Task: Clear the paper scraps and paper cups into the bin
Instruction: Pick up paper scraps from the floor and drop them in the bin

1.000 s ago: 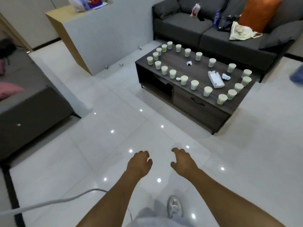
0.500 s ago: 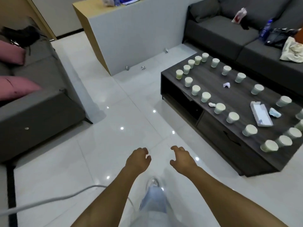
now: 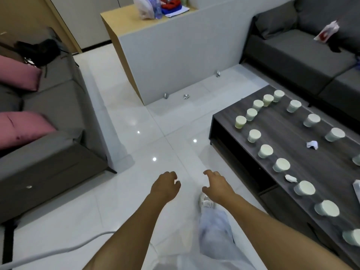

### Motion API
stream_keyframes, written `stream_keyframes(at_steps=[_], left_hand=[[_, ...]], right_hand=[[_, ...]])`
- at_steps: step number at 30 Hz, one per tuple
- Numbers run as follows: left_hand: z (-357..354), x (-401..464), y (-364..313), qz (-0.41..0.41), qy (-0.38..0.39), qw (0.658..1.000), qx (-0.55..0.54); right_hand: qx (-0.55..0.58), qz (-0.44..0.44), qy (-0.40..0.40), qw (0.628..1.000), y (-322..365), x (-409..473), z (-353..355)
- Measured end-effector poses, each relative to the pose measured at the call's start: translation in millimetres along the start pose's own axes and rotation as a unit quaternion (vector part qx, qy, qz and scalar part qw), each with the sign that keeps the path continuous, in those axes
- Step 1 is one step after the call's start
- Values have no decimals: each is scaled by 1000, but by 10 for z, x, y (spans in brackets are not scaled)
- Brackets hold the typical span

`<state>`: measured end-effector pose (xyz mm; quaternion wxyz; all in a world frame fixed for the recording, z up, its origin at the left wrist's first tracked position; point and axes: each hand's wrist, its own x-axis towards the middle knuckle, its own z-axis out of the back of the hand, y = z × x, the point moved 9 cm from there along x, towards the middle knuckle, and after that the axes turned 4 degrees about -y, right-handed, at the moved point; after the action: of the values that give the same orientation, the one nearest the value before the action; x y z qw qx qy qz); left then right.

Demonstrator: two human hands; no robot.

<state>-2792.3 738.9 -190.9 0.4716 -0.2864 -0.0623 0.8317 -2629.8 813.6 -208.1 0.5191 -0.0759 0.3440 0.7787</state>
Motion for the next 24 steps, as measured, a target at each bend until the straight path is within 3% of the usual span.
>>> stream_keyframes(at_steps=[11,24], left_hand=[[1134,2515,-265,69,-13,997,-28],[2331,5285,208,79,6,996,-32]], right_hand=[[-24,24,27,999,540,2685,1390],[-8,15,60,998,1616,5421,1937]])
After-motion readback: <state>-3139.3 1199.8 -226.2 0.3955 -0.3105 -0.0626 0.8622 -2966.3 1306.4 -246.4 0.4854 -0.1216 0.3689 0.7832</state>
